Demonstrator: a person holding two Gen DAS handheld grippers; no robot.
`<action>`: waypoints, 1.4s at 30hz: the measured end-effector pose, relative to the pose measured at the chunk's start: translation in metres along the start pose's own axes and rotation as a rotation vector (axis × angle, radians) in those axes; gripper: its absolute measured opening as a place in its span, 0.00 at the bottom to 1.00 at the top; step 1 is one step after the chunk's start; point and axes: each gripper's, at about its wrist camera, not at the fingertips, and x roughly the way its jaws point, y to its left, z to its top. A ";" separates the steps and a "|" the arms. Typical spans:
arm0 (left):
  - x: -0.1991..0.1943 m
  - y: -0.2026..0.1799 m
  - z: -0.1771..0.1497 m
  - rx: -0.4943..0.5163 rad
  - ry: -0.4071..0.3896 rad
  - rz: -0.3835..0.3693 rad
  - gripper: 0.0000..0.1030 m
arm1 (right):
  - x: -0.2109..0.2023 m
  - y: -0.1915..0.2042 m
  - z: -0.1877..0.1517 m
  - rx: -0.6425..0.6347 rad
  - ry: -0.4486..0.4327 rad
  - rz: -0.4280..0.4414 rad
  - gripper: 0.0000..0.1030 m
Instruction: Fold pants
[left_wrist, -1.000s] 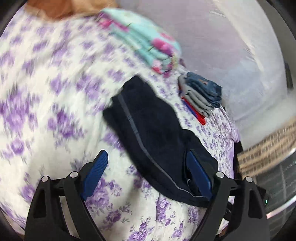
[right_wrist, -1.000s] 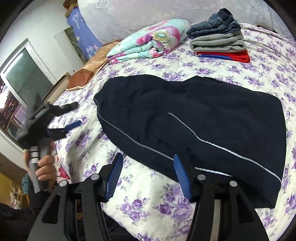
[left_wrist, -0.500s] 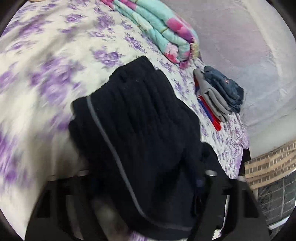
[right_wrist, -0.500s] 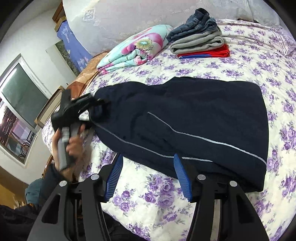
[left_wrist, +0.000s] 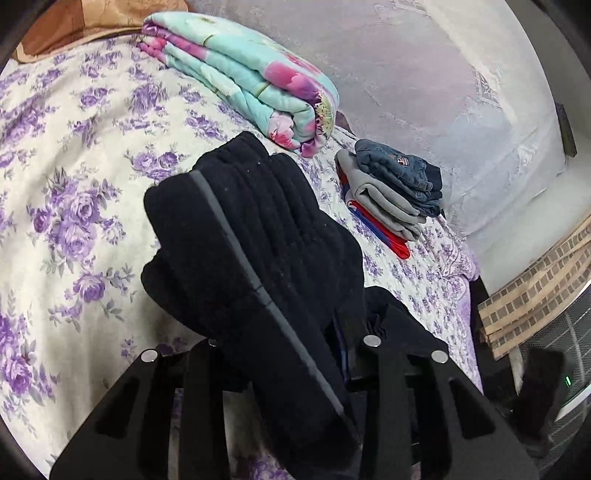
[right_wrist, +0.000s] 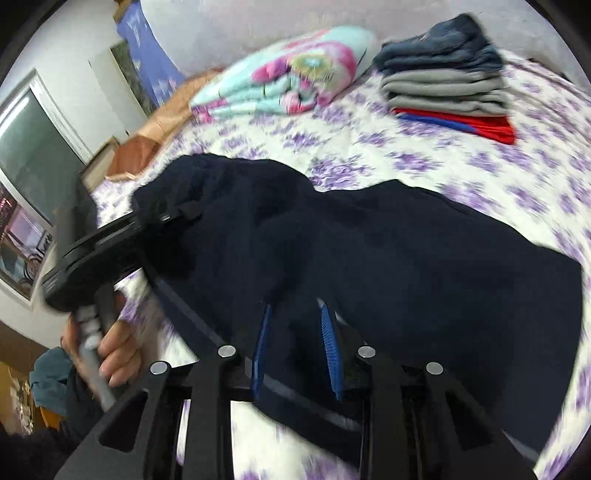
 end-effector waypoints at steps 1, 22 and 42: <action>-0.001 0.001 0.000 0.001 0.001 -0.005 0.31 | 0.008 0.001 0.007 -0.003 0.018 -0.003 0.20; -0.017 -0.034 -0.007 0.127 -0.039 0.060 0.31 | -0.101 -0.077 -0.055 0.182 -0.161 -0.093 0.31; 0.126 -0.269 -0.172 0.677 0.462 0.013 0.32 | -0.154 -0.201 -0.173 0.440 -0.308 0.000 0.34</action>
